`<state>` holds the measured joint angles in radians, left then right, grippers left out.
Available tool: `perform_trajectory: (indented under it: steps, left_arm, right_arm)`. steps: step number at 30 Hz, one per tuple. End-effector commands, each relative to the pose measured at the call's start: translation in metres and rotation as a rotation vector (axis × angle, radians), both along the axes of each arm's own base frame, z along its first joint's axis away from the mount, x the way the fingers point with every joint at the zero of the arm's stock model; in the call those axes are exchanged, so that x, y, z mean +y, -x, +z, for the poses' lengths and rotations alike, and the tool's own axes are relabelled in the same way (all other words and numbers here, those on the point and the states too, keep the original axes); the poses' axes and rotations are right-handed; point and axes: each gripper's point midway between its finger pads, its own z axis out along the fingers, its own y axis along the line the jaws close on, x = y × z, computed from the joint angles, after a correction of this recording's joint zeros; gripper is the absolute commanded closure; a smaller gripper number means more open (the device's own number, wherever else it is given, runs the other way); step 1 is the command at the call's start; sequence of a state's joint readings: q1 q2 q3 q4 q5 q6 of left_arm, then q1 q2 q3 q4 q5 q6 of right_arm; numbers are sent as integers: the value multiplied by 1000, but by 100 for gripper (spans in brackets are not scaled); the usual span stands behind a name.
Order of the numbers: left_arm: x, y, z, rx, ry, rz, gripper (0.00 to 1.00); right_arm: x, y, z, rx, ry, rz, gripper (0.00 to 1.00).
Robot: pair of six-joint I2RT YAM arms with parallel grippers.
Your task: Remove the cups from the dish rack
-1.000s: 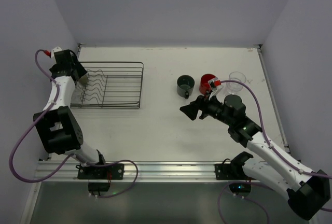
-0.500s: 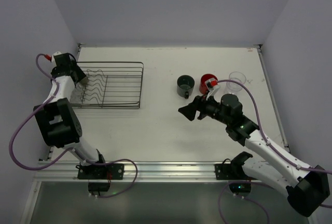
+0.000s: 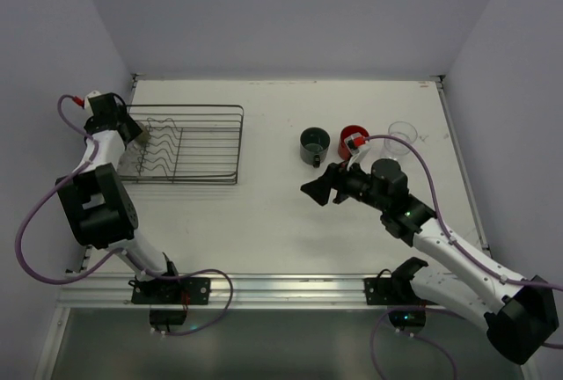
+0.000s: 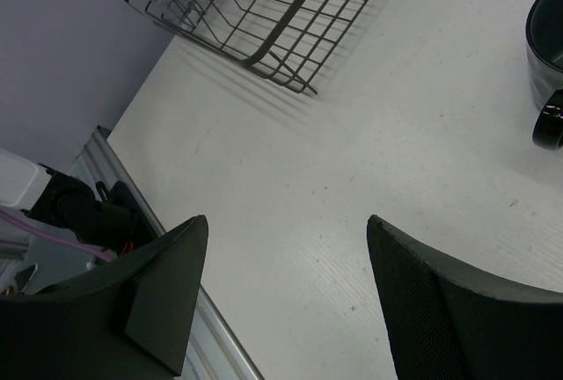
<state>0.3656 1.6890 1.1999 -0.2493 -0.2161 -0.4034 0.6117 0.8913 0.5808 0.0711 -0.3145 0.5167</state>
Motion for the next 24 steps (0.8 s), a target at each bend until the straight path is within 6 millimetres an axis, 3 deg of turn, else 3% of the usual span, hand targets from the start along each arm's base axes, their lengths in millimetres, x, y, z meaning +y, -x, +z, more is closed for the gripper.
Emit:
perform_trajectory:
  steps: [1, 9, 16, 24]
  left_arm:
    - [10, -9, 3, -25, -25, 2, 33]
    - [10, -12, -4, -23, -16, -6, 38]
    - [9, -16, -3, -36, -10, -13, 54]
    - [4, -22, 34, -116, -14, -41, 63]
  right_arm:
    - [8, -1, 19, -47, -40, 26, 25]
    - [10, -2, 15, -40, -28, 27, 25]
    - [11, -4, 13, -38, -17, 24, 25]
    - [15, -4, 10, -30, -11, 30, 25]
